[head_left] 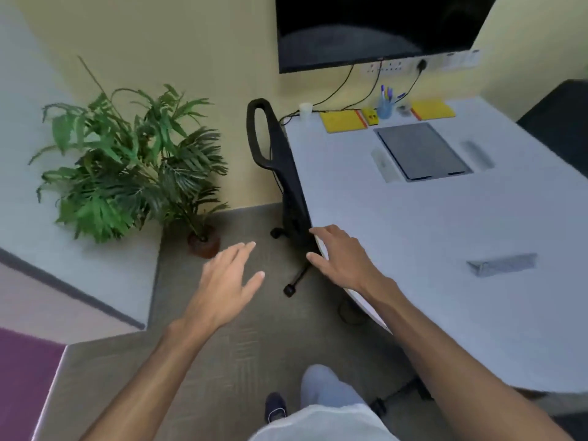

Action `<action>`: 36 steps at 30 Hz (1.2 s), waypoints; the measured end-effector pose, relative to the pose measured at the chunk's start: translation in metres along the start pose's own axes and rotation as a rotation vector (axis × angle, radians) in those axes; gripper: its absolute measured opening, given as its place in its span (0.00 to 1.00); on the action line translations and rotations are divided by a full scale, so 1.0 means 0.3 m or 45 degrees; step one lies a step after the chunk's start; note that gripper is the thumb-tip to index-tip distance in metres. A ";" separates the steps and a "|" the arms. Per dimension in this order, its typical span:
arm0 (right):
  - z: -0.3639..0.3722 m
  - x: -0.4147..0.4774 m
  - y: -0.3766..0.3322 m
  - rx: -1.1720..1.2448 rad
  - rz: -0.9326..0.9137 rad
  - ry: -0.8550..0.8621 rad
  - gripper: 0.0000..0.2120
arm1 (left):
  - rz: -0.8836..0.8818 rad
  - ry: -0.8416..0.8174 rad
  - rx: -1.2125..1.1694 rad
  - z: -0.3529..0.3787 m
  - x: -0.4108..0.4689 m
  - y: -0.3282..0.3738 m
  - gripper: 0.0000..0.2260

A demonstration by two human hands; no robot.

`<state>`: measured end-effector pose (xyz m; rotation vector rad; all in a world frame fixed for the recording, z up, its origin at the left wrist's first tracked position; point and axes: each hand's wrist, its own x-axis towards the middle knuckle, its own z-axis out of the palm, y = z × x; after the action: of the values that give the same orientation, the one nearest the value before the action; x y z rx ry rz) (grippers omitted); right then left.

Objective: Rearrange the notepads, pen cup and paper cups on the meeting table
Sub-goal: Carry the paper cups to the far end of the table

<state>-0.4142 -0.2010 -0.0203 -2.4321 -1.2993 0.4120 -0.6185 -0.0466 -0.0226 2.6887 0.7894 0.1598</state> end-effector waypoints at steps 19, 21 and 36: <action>-0.246 0.410 0.427 0.109 0.489 0.290 0.27 | 0.538 -0.143 -0.107 0.053 0.955 0.239 0.29; -0.274 0.468 0.472 0.106 0.502 0.296 0.27 | 0.557 -0.154 -0.101 0.057 1.046 0.265 0.29; -0.403 0.961 0.761 0.044 0.500 0.240 0.27 | 0.460 -0.339 -0.288 0.134 1.706 0.348 0.33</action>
<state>-0.0415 -0.0975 -0.0368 -2.6213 -0.7305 0.2903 -0.1280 0.1370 -0.0171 2.5380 0.1903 -0.0244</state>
